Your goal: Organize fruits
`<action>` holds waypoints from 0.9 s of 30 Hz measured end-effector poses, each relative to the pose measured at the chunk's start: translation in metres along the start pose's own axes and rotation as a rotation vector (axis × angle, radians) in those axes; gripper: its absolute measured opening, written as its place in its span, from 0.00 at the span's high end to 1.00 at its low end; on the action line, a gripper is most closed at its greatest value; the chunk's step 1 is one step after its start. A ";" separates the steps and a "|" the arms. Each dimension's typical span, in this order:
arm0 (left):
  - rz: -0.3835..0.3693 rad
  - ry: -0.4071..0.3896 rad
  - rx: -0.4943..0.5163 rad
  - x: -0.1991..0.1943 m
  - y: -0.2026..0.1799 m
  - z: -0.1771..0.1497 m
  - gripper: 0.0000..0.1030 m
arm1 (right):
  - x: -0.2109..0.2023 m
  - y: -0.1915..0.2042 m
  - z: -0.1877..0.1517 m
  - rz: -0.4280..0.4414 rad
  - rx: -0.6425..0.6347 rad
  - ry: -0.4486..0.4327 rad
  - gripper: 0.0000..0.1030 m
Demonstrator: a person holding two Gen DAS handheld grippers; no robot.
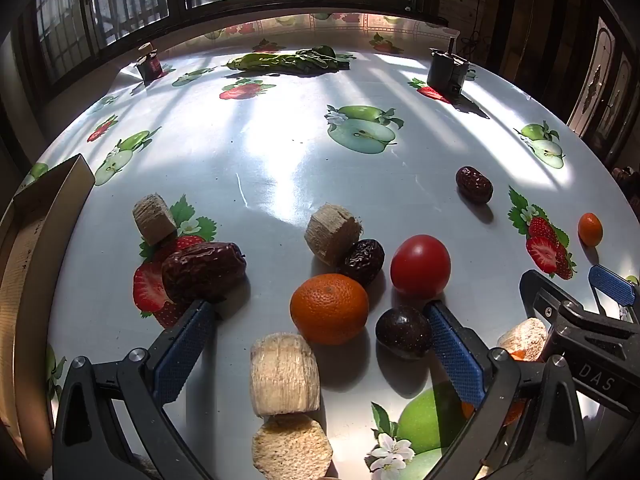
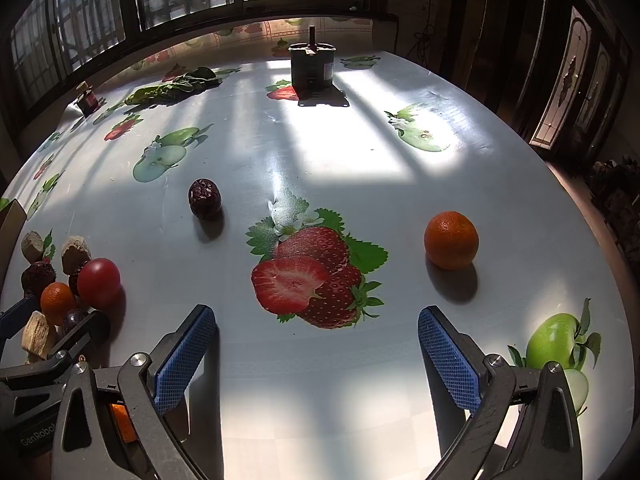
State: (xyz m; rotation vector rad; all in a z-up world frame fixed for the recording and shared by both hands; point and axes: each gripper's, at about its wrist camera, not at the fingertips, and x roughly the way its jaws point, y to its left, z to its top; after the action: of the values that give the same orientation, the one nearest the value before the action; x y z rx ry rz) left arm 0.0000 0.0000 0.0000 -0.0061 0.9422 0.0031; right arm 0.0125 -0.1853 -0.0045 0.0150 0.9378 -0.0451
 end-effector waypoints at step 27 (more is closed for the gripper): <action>0.002 0.000 -0.007 -0.001 -0.001 0.000 0.00 | 0.000 0.000 0.000 0.000 0.000 0.001 0.01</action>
State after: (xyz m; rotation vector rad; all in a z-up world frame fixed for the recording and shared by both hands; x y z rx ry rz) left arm -0.0005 -0.0014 0.0006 -0.0114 0.9421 0.0084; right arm 0.0126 -0.1853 -0.0047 0.0146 0.9387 -0.0452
